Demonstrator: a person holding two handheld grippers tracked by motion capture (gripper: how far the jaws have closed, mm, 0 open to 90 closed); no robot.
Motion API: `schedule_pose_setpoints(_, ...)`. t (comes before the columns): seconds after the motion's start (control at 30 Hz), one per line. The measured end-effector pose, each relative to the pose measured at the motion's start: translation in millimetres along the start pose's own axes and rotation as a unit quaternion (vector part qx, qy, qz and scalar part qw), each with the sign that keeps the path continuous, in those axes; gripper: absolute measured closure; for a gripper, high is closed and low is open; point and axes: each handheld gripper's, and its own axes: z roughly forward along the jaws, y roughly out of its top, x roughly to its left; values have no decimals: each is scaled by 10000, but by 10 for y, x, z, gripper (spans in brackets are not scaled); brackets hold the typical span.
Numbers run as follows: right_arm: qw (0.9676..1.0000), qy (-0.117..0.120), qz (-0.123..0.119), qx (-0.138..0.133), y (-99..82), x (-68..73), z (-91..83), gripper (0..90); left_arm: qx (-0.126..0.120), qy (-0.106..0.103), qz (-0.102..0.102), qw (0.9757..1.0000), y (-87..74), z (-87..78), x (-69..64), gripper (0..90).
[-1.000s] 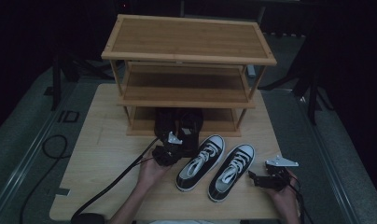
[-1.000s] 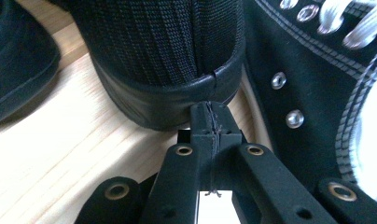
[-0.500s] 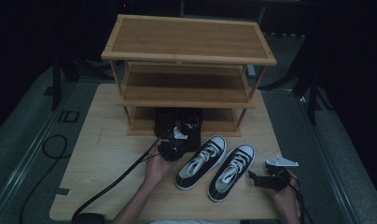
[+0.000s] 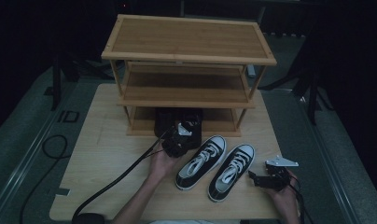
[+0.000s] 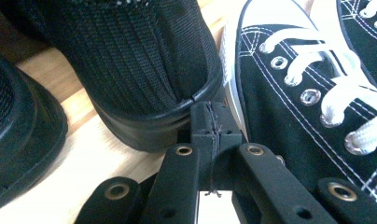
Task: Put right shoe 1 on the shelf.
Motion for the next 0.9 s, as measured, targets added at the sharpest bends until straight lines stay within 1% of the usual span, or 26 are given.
schedule_pose_setpoints(0.07, 10000, 0, -4, -2, 0, -1, 0, 122, 19, -2, 103, 9999, 25, 19, -27, 900)
schedule_pose_setpoints(0.1, 10000, 0, 0, 0, 0, 0, 0, 122, 1, -54, 95, 9999, 35, 26, -36, 900)
schedule_pose_setpoints(0.17, 10000, 0, -6, -2, 0, -1, 0, 122, 48, -41, 171, 9998, 54, 49, -61, 900)
schedule_pose_setpoints(0.2, 10000, 1, -1, 0, 0, 0, 0, 122, 75, -67, 204, 9997, 61, 64, -74, 900)
schedule_pose_setpoints(0.3, 10000, 1, -3, -1, 0, 0, 0, 122, 156, -77, 382, 9991, 80, 129, -132, 900)
schedule_pose_setpoints(0.33, 10000, 2, -1, 0, 0, 0, 0, 122, 160, -121, 397, 9990, 82, 152, -137, 900)
schedule_pose_setpoints(0.5, 10000, 5, -6, -2, 0, 0, 0, 122, 396, -25, 564, 9976, 66, 272, -165, 899)
schedule_pose_setpoints(0.57, 10000, 6, -12, -2, 0, -1, 0, 122, 403, -51, 614, 9973, 60, 297, -169, 899)
schedule_pose_setpoints(0.67, 10000, 6, -9, -3, 0, 0, 0, 122, 405, 12, 741, 9964, 77, 316, -184, 899)
schedule_pose_setpoints(0.7, 10000, 7, -12, -4, 0, -1, 0, 122, 396, 41, 752, 9964, 84, 325, -184, 900)
schedule_pose_setpoints(0.77, 10000, 8, -14, -5, 0, 0, 0, 122, 391, 18, 738, 9965, 93, 338, -153, 899)
schedule_pose_setpoints(0.83, 10000, 9, -16, -3, 0, -1, 0, 122, 362, 94, 727, 9966, 97, 351, -125, 899)
schedule_pose_setpoints(0.9, 10000, 9, -16, -5, 0, -1, 1, 122, 348, 117, 686, 9970, 103, 364, -85, 899)
